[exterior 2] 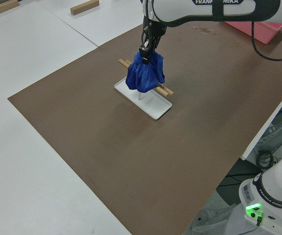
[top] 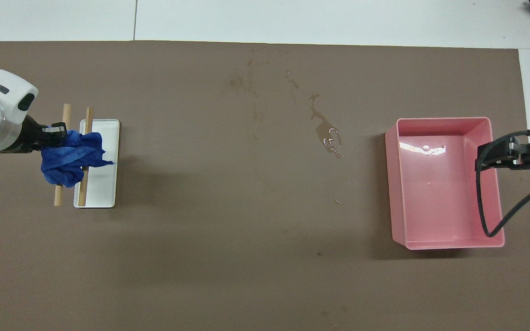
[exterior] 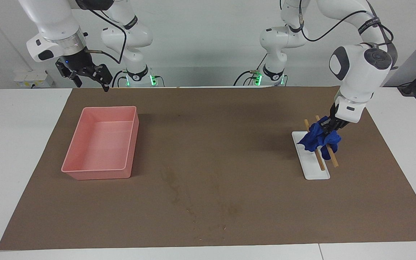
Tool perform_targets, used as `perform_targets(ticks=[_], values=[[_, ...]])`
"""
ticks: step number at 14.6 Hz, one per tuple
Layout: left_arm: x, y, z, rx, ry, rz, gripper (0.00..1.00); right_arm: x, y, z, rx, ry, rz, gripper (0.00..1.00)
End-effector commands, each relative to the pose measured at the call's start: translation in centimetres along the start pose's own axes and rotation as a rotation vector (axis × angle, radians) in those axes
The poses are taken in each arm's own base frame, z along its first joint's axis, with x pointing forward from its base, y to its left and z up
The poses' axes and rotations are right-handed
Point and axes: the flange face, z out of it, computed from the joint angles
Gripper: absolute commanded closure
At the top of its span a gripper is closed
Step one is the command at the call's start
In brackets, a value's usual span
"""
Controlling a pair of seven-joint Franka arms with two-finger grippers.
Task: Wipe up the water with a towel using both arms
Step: 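Grasp the blue towel with the left gripper, then lift the towel with the left gripper while the right gripper approaches it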
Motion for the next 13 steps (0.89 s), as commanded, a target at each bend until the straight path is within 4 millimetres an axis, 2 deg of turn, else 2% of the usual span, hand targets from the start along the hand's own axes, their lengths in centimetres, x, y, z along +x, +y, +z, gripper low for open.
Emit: perform_targets(ticks=[1,5,7,8,11,13], values=[[1.5,0.8,-3.1,-0.088,-0.051,-0.06,1.0,-0.6,0.2,0.1,0.005,0.0,-0.019,0.0],[0.6,2.6,-6.0,-0.239,-0.105,-0.36,1.0,-0.8,-0.4,0.0,0.03,-0.005,-0.024,0.0],[-0.2,4.1,-7.2,-0.288,-0.15,-0.554,1.0,-1.0,-1.3,-0.1,0.113,-0.023,-0.033,0.0],[-0.9,5.8,-7.7,-0.298,-0.171,-0.628,1.0,-1.1,-1.7,-0.3,0.138,-0.023,-0.038,0.0],[-2.1,9.8,-8.3,-0.352,-0.249,-0.855,1.0,-1.7,-4.8,-1.1,0.192,0.011,-0.093,0.0],[-2.2,10.9,-8.9,-0.417,-0.332,-1.031,1.0,-2.1,-7.4,-1.6,0.241,0.042,-0.137,0.0]])
